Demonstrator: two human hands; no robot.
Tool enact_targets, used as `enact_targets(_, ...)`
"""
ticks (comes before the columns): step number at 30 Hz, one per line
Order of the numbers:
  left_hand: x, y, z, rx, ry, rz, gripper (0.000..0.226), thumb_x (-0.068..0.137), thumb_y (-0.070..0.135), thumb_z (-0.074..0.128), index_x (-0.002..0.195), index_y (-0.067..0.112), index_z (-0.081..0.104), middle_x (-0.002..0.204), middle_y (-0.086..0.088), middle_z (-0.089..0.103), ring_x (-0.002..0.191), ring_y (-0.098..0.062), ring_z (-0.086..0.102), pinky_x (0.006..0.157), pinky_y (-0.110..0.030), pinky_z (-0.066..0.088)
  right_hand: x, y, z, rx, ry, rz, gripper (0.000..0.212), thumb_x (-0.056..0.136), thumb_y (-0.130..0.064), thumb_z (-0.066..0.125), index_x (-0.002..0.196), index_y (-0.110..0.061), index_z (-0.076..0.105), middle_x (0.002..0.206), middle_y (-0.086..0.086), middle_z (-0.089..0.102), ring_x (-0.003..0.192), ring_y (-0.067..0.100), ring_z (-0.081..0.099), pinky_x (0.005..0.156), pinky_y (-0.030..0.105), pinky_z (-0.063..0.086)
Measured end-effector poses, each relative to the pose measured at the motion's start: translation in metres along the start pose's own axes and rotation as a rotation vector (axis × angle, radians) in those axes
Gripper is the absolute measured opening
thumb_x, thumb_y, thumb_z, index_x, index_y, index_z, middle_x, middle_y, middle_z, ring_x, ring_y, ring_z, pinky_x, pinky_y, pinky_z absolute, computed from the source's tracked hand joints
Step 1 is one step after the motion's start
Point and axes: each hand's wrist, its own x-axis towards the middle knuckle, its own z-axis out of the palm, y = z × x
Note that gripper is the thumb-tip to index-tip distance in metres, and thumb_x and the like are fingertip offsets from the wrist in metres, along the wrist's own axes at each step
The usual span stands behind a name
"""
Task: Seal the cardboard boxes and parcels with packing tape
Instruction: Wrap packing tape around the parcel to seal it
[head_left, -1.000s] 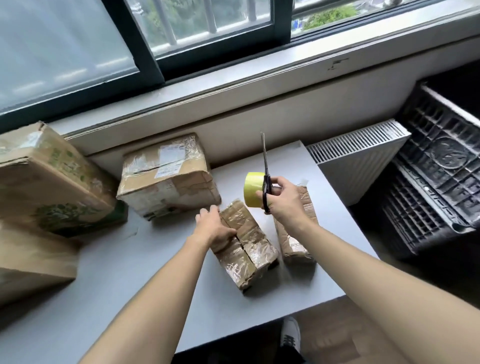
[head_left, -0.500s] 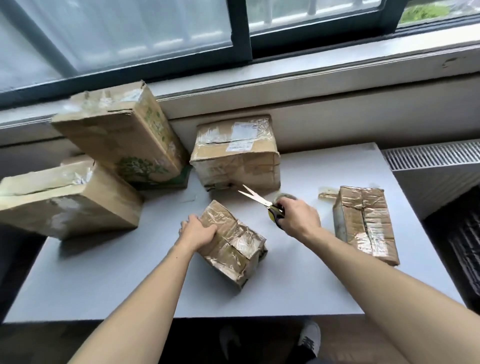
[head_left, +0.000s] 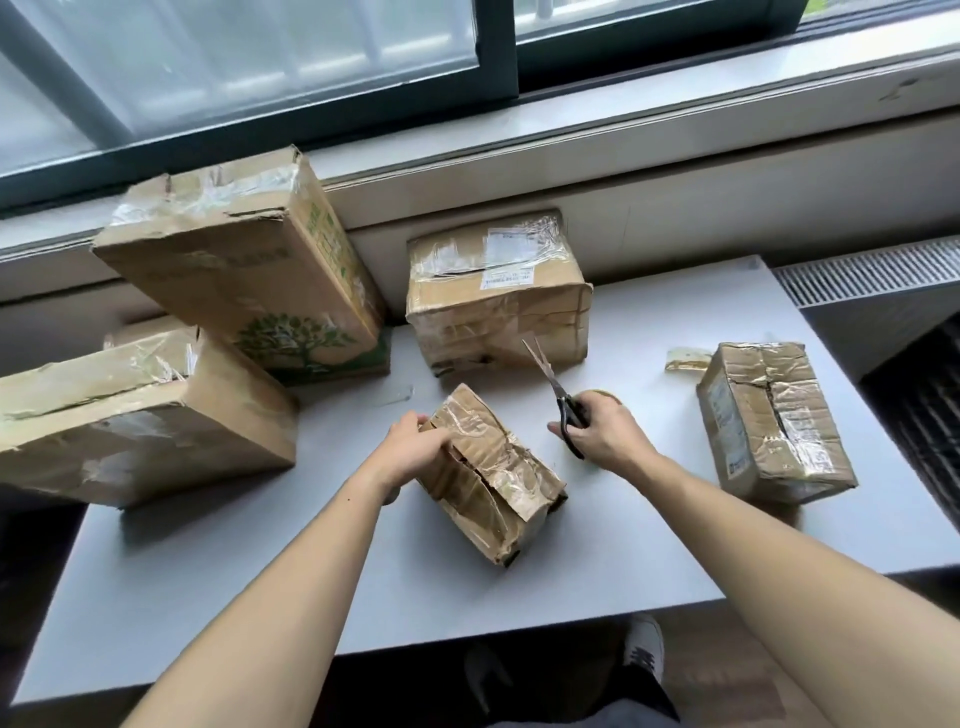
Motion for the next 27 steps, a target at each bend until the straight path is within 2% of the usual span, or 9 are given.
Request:
enact_targets(2, 0.001, 0.001, -0.001, -0.011, 0.002, 0.049, 0.046, 0.085, 0.032, 0.057, 0.128, 0.02, 0.048, 0.134, -0.003, 0.047, 0.115, -0.019, 0.051, 0.088, -0.031, 0.046, 0.0, -0.005, 0.003, 0.017, -0.005, 0.021, 0.034, 0.086, -0.03, 0.076, 0.069, -0.022, 0.048, 0.068, -0.007, 0.05, 0.067, 0.017, 0.049, 0.054, 0.023, 0.034)
enact_targets(4, 0.002, 0.003, 0.001, 0.025, 0.038, 0.112, 0.042, 0.088, 0.029, 0.058, 0.127, 0.02, 0.048, 0.133, -0.002, 0.041, 0.112, -0.018, 0.051, 0.086, -0.031, 0.045, 0.001, -0.007, 0.005, 0.059, -0.013, 0.049, 0.035, 0.085, -0.029, 0.077, 0.07, -0.021, 0.047, 0.066, -0.006, 0.051, 0.065, 0.019, 0.052, 0.054, 0.023, 0.04)
enact_targets(7, 0.005, 0.008, 0.006, 0.123, 0.05, 0.213, 0.055, 0.086, 0.036, 0.066, 0.133, 0.019, 0.043, 0.136, -0.001, 0.034, 0.119, -0.019, 0.047, 0.105, -0.039, 0.043, 0.002, -0.005, 0.003, 0.155, -0.062, 0.101, 0.034, 0.084, -0.026, 0.08, 0.073, -0.018, 0.048, 0.066, -0.002, 0.052, 0.058, 0.017, 0.051, 0.05, 0.027, 0.045)
enact_targets(10, 0.006, 0.014, 0.014, 0.191, 0.047, 0.256, 0.066, 0.088, 0.043, 0.066, 0.142, 0.017, 0.037, 0.139, -0.001, 0.03, 0.129, -0.019, 0.04, 0.113, -0.033, 0.032, 0.002, -0.002, -0.005, 0.129, -0.107, 0.081, 0.032, 0.083, -0.025, 0.08, 0.076, -0.016, 0.051, 0.064, -0.001, 0.052, 0.056, 0.016, 0.048, 0.052, 0.025, 0.043)
enact_targets(14, 0.004, 0.019, 0.026, 0.216, 0.167, 0.194, 0.078, 0.091, 0.046, 0.062, 0.151, 0.011, 0.027, 0.156, -0.011, 0.016, 0.146, -0.029, 0.02, 0.12, -0.037, 0.019, 0.0, 0.003, -0.017, 0.227, -0.2, 0.039, 0.004, 0.091, -0.006, 0.061, 0.087, -0.006, 0.059, 0.068, 0.004, 0.059, 0.057, 0.019, 0.053, 0.053, 0.029, 0.051)
enact_targets(16, 0.0, 0.025, 0.033, 0.212, 0.216, 0.051, 0.09, 0.089, 0.052, 0.063, 0.153, 0.009, 0.017, 0.155, -0.017, 0.01, 0.147, -0.036, 0.016, 0.119, -0.042, 0.021, 0.002, 0.007, -0.023, 0.134, -0.134, 0.024, 0.011, 0.09, -0.005, 0.052, 0.089, -0.006, 0.064, 0.068, 0.005, 0.062, 0.056, 0.022, 0.061, 0.052, 0.031, 0.054)
enact_targets(19, -0.008, 0.044, 0.047, 0.219, 0.181, -0.149, 0.121, 0.077, 0.074, 0.062, 0.156, 0.01, -0.004, 0.157, -0.021, 0.0, 0.147, -0.04, 0.01, 0.118, -0.048, 0.023, 0.004, 0.01, -0.029, -0.011, -0.025, -0.007, 0.015, 0.088, -0.012, 0.053, 0.095, -0.015, 0.066, 0.079, 0.007, 0.069, 0.073, 0.028, 0.069, 0.06, 0.036, 0.055)
enact_targets(23, -0.003, 0.065, 0.071, 0.291, 0.13, -0.177, 0.148, 0.055, 0.093, 0.06, 0.155, 0.017, -0.018, 0.16, -0.013, -0.029, 0.148, -0.033, -0.022, 0.117, -0.065, 0.012, 0.006, 0.011, -0.035, -0.271, -0.035, -0.054, 0.01, 0.093, -0.012, 0.054, 0.101, -0.011, 0.06, 0.091, 0.01, 0.065, 0.081, 0.032, 0.056, 0.063, 0.032, 0.041)
enact_targets(27, 0.0, 0.071, 0.087, 0.419, 0.145, -0.108, 0.142, 0.065, 0.08, 0.067, 0.154, 0.014, -0.022, 0.158, -0.014, -0.034, 0.147, -0.034, -0.028, 0.11, -0.072, 0.013, 0.006, 0.02, -0.044, -0.411, 0.01, 0.008, 0.009, 0.096, -0.013, 0.051, 0.102, -0.008, 0.055, 0.095, 0.015, 0.063, 0.082, 0.036, 0.056, 0.062, 0.035, 0.041)
